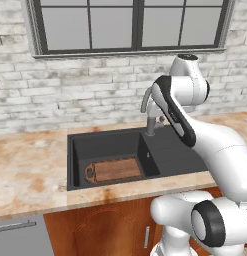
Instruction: Turn on the sink faucet with hot water and rinse the cutting board for ten seconds, then turn off the faucet. Push the cutting board to reach the water if necessary.
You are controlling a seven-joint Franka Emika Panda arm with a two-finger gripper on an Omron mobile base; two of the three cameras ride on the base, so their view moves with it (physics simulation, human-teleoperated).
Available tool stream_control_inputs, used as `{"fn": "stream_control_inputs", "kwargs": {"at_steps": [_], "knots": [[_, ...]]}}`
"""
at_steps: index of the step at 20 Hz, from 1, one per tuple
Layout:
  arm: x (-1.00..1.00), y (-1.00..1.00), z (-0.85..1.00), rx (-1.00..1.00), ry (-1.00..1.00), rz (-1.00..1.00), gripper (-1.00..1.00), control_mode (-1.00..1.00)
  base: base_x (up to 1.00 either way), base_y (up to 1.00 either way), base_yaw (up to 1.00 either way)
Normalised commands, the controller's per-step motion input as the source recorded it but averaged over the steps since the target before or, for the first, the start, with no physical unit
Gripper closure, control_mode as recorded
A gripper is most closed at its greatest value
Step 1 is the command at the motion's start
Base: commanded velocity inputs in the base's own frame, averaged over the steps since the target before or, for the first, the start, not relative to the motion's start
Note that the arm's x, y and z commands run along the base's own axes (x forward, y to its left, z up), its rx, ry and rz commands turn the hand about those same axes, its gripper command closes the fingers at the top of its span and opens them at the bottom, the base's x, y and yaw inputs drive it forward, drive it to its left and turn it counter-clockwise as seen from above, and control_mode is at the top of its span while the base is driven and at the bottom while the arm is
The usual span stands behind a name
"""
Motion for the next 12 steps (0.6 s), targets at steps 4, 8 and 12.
{"fn": "stream_control_inputs", "kwargs": {"at_steps": [4,8,12], "knots": [[0.00,-0.21,0.00,0.00,-0.04,0.00,-1.00,-1.00,0.00,0.00,0.00],[0.00,-0.53,0.00,0.01,-0.11,0.00,-1.00,-1.00,0.00,0.00,0.00],[0.00,-0.55,0.00,0.00,-0.13,0.00,-1.00,-1.00,0.00,0.00,0.00]]}}
